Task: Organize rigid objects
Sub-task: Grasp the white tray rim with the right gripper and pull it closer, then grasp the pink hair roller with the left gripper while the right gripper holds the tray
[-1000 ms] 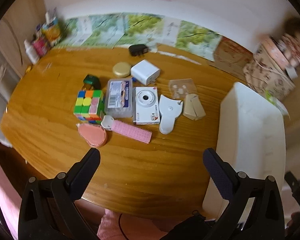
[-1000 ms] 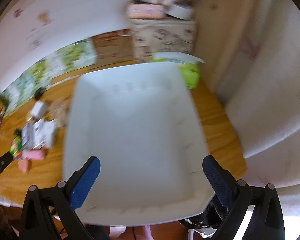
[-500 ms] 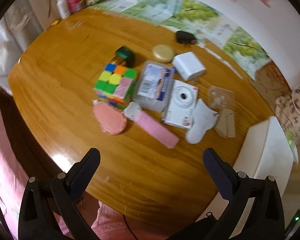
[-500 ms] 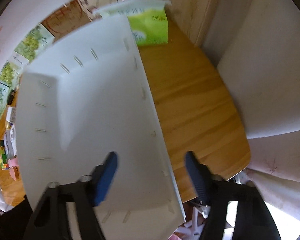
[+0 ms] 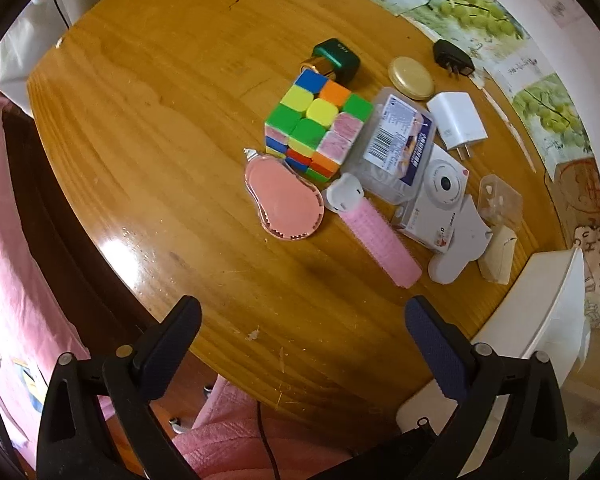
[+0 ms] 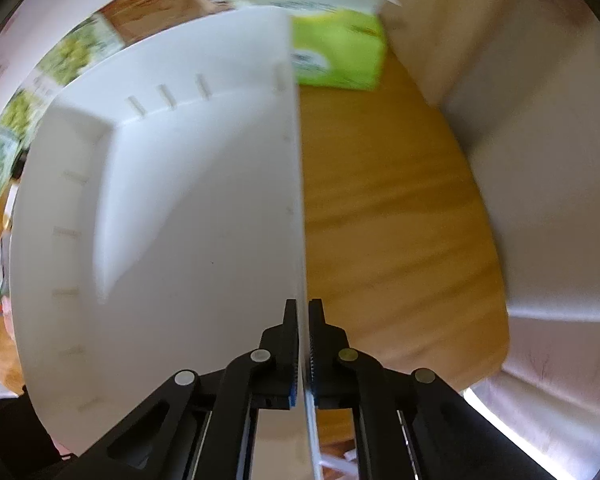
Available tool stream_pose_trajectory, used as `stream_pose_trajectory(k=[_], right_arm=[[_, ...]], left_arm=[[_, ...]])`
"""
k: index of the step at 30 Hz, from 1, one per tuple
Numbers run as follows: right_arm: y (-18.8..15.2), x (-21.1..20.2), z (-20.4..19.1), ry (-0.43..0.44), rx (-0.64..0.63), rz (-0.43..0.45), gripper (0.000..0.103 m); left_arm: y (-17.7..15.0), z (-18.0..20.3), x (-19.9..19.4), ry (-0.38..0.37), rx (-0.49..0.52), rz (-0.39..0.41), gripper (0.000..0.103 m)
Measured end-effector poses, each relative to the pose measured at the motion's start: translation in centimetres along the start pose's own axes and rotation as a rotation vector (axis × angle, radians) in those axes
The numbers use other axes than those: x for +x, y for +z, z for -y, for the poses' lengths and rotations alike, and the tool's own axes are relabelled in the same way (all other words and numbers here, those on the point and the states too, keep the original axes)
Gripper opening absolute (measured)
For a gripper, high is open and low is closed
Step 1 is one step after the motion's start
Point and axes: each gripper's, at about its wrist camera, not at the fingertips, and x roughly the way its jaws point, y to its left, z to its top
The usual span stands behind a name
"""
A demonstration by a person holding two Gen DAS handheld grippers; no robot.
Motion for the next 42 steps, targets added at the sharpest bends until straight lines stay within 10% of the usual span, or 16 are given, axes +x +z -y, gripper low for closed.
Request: stream_pose_trajectory(k=[19, 42], right_arm=[[-2.8, 0.9, -6.0, -0.207, -0.593, 0.295, 0.011], [1.5, 1.8, -10.4, -0.178, -0.696, 0.313, 0.011]], left_arm=[[3.4, 1.4, 3.2, -0.055, -0.039, -0.115, 0.098], [5.0, 3.8, 7.8, -0.089, -0.15, -0.242, 0.07]])
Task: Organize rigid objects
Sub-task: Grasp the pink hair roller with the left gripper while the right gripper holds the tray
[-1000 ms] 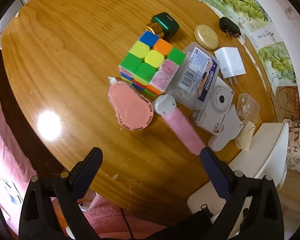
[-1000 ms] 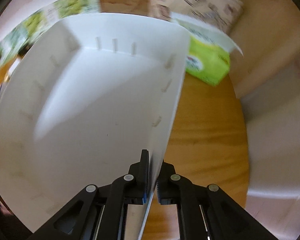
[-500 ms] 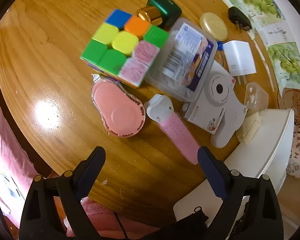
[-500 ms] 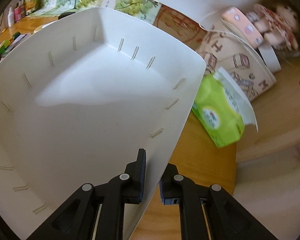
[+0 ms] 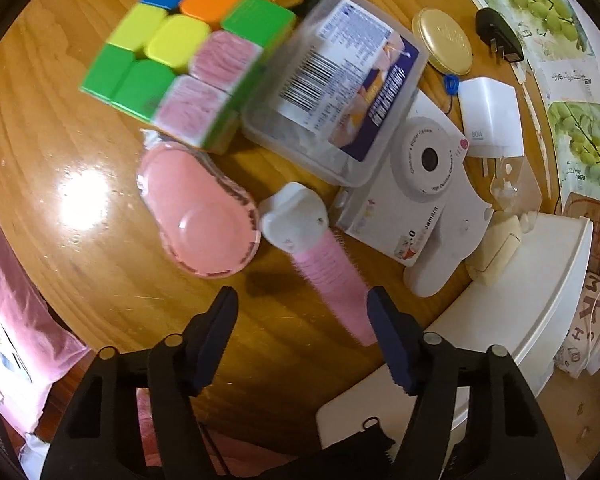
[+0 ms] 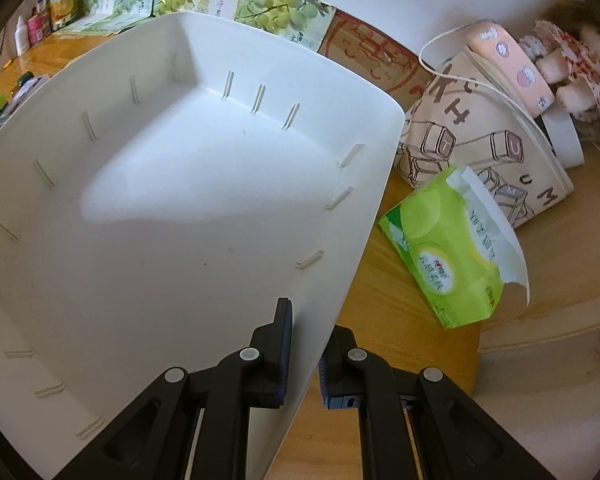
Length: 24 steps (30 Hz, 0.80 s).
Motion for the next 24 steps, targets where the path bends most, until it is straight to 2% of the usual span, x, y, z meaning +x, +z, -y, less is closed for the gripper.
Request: stream_pose_trajectory(k=[2, 9, 15, 20, 24], right_arm=[[0.1, 0.0, 0.1, 0.012, 0.017, -0.009, 0.011], [0.3, -0.1, 0.5, 0.067, 0.058, -0.048, 0.011], [0.6, 0.1, 2.2, 0.181, 0.182, -0.098, 0.01], [0.6, 0.4, 3.5, 0.268, 0.304, -0.145, 0.009], [0.5, 0.2, 3.4, 0.277, 0.327, -0.17, 0.009]], left_arm=[[-0.1, 0.2, 0.8, -0.018, -0.003, -0.013, 0.069], [0.4, 2.7, 2.3, -0.017, -0.011, -0.018, 0.056], [0.8, 4.9, 2.4, -0.009, 0.003, 0.008, 0.04], [1.1, 4.7, 2.2, -0.037, 0.002, 0.01, 0.036], [1.2, 4.3, 2.2, -0.059, 0.003, 0.016, 0.033]])
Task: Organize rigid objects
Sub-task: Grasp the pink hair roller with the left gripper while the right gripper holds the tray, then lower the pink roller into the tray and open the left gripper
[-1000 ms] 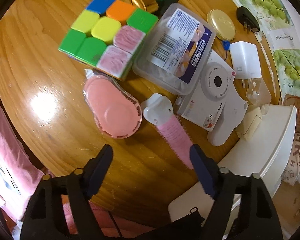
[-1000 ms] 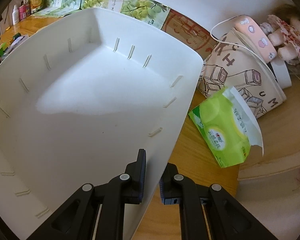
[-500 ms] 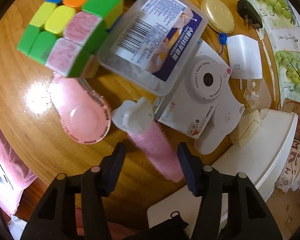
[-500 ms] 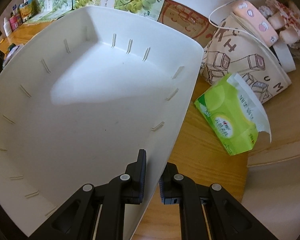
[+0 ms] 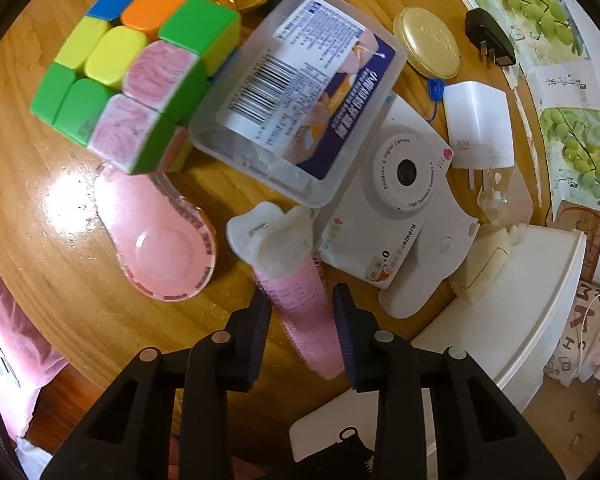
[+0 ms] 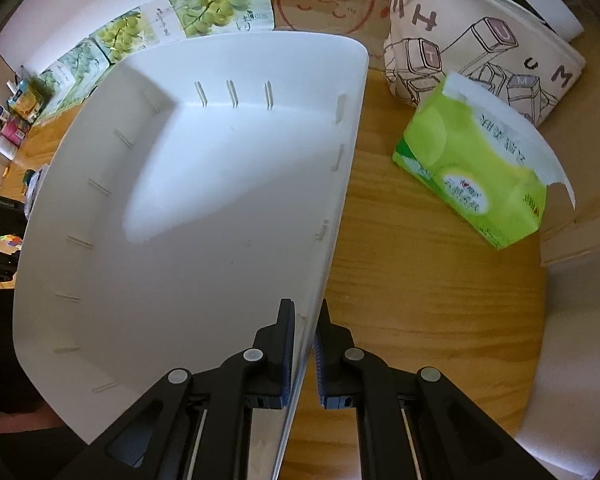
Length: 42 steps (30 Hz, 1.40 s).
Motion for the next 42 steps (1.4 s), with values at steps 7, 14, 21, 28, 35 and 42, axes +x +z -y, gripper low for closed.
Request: stream_pose_trajectory(k=[7, 14, 21, 28, 35, 42], right_arm=[[-1.2, -0.1, -0.4, -0.002, 0.015, -0.041, 0.009], [-2.8, -0.4, -0.8, -0.001, 0.039, -0.064, 0.009], [-3.7, -0.2, -0.8, -0.005, 0.085, -0.059, 0.006], [-4.2, 0.9, -0.4, 0.018, 0.14, -0.076, 0.005], [-4.5, 1.7, -0.6, 0.005, 0.171, -0.077, 0.005], [-5.5, 1.3, -0.6, -0.002, 0.166, -0.064, 0.005]], left_arm=[[-1.4, -0.3, -1.3, -0.051, 0.078, 0.047, 0.032], [-3.3, -0.6, -3.9, -0.094, 0.218, 0.133, 0.032], [-5.6, -2.6, -7.7, -0.163, 0.381, 0.276, 0.032], [-8.5, -1.7, -10.2, -0.251, 0.536, 0.404, 0.032], [-11.6, 0.1, -12.7, -0.315, 0.717, 0.493, 0.032], [-13.6, 4.0, -11.8, -0.294, 0.865, 0.441, 0.033]])
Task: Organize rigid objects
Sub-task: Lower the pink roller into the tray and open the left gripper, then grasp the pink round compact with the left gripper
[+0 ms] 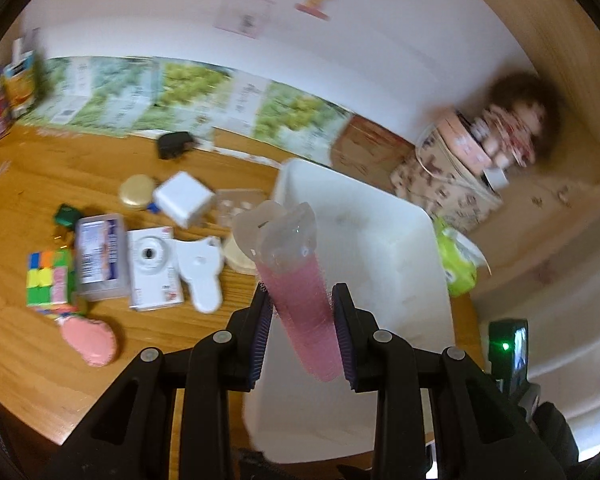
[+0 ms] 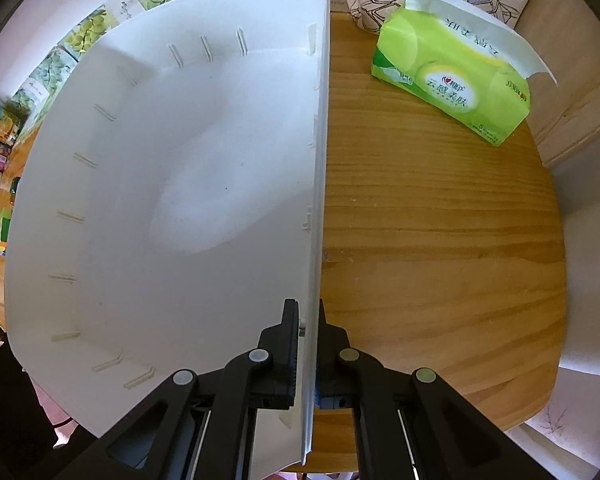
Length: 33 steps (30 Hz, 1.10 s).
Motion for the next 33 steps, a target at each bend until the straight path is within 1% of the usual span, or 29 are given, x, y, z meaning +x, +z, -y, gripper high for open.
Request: stream_pose_trajectory(k=[5, 11, 13, 14, 15, 16, 17, 18, 19, 22, 33], right_arm=[[0.0, 0.0, 0.2, 0.024, 0.021, -0.008, 0.004], [0.4, 0.1, 0.9, 0.033, 0.032, -0.014, 0.004], [0.4, 0.1, 1.1, 0.03, 0.034, -0.015, 0.004], [0.5, 0.1, 1.1, 0.028, 0.033, -0.016, 0.004], [0.6, -0.1, 1.2, 0.027, 0.032, -0.017, 0.004], [0.6, -0.1, 1.2, 0.026, 0.031, -0.017, 0.004], [0.7, -0.1, 1.2, 0.025, 0.034, -0.018, 0.004], [0.8, -0.1, 1.1, 0.024, 0.035, -0.018, 0.004], [0.8, -0.2, 1.1, 0.023, 0.036, -0.019, 0.004], [1.0, -0.2, 0.8, 0.017, 0.036, -0.024, 0.004], [1.4, -0.3, 0.3, -0.003, 0.031, -0.023, 0.004]], left_arm=[[0.0, 3.4, 2.0, -0.012, 0.103, -0.055, 0.034], [-0.8, 5.9, 3.6, -0.02, 0.172, -0.134, 0.035], [-1.0, 6.2, 3.9, -0.018, 0.18, -0.152, 0.038], [-1.1, 6.2, 3.9, -0.009, 0.182, -0.159, 0.044], [-1.2, 6.2, 3.9, -0.001, 0.182, -0.161, 0.055], [-1.2, 6.1, 3.8, 0.005, 0.178, -0.158, 0.061], [-1.1, 5.7, 3.6, 0.021, 0.162, -0.146, 0.071], [-1.0, 5.3, 3.4, 0.033, 0.146, -0.136, 0.075], [-0.8, 4.9, 3.2, 0.047, 0.128, -0.127, 0.075], [-0.4, 2.7, 2.6, 0.12, 0.047, -0.105, 0.075], [-0.1, -6.0, -0.8, 0.254, -0.206, -0.022, 0.075]])
